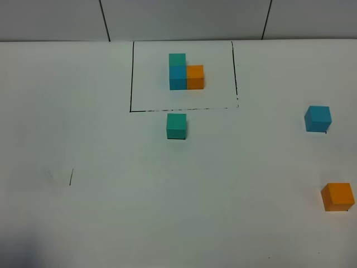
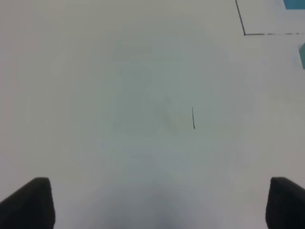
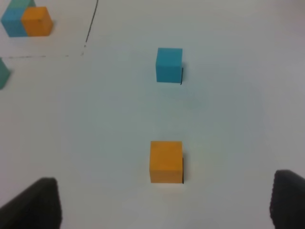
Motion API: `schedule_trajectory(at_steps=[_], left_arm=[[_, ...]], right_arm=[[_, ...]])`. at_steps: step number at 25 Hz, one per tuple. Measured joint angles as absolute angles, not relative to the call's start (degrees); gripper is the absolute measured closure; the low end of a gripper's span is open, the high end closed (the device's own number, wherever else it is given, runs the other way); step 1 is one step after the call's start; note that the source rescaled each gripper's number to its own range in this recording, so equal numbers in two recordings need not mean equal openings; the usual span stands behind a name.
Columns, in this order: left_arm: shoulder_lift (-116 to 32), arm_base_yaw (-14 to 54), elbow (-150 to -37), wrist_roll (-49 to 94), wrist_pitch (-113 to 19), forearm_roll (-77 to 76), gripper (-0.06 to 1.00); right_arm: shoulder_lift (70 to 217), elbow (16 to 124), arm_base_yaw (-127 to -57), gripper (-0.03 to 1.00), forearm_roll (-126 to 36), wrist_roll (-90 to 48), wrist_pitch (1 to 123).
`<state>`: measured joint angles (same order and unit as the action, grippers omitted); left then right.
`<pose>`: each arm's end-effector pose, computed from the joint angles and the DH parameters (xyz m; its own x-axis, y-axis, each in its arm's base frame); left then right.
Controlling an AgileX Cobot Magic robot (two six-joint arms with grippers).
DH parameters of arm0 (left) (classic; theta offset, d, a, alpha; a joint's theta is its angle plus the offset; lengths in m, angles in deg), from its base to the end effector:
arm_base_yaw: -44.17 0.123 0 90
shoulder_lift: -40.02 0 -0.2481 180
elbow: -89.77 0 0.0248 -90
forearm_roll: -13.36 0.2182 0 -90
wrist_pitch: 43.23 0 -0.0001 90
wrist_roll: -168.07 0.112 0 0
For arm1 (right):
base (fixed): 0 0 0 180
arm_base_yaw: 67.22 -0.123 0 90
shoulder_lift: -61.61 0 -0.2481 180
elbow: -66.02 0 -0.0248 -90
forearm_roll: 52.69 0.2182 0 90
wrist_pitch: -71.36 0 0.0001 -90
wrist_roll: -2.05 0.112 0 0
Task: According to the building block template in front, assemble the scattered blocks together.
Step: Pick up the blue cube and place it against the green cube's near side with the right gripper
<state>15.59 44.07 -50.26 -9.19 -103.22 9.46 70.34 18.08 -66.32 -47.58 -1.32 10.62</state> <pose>0.0524 -0.0067 0.2791 -0.5632 0.0147 -0.8262 0.0581 0.9981 -0.0219 0.0228 0.0084 0.2499 -0.4579 -0.0079 -0.8890 -0.0603 0.9979 0.0222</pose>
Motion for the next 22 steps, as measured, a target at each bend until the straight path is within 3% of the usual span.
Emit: schedule_trajectory(at_steps=[15,22], left_arm=[[31.33,42.88,-43.4,-4.29,-105.7,3.83,0.14],[31.33,42.81,-43.21,-3.87,-105.59,3.41,0.26]], right_arm=[[70.34,18.08,-66.32,0.2,-47.58,-1.08,10.62],[70.34,18.08,-66.32,0.2,-47.58,-0.89,10.62]])
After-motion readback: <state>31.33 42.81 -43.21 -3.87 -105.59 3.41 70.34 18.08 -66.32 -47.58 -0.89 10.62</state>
